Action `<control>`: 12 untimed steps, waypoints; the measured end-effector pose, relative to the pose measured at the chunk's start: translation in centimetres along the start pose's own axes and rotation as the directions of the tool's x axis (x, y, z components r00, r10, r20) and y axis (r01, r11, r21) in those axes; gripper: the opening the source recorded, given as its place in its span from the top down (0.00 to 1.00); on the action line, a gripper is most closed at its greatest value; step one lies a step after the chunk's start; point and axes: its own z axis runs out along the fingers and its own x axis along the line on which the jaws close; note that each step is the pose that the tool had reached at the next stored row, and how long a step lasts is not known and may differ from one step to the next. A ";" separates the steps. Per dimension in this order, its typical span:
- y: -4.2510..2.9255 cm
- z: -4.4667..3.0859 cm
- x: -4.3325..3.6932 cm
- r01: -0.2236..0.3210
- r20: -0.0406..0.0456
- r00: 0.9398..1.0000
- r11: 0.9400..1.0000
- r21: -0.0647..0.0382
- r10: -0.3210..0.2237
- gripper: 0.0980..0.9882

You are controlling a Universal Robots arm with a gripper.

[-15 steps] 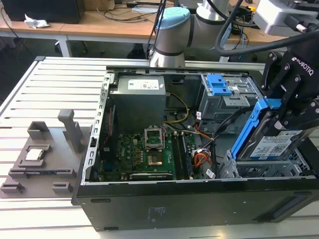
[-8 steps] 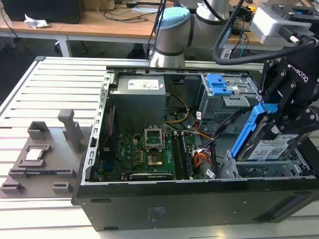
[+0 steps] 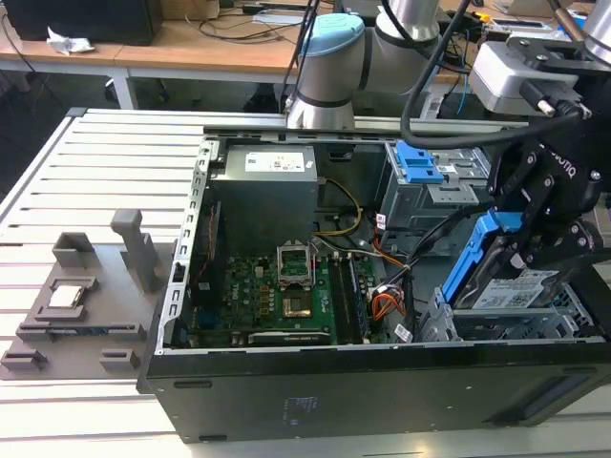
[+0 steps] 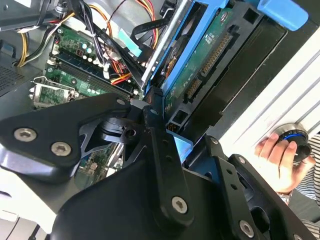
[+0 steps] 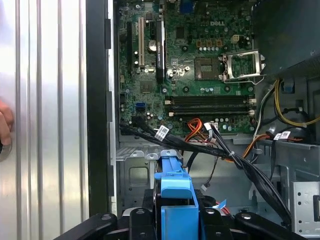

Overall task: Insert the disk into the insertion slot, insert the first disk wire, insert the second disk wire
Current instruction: 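Insert the disk into the insertion slot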

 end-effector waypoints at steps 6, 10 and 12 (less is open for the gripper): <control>-0.02 0.60 0.00 0.000 -0.001 1.000 1.000 0.000 0.000 0.70; -0.02 0.61 -0.01 0.000 -0.001 1.000 1.000 0.000 0.000 0.61; -0.02 0.60 0.00 0.000 -0.001 1.000 1.000 0.000 0.000 0.61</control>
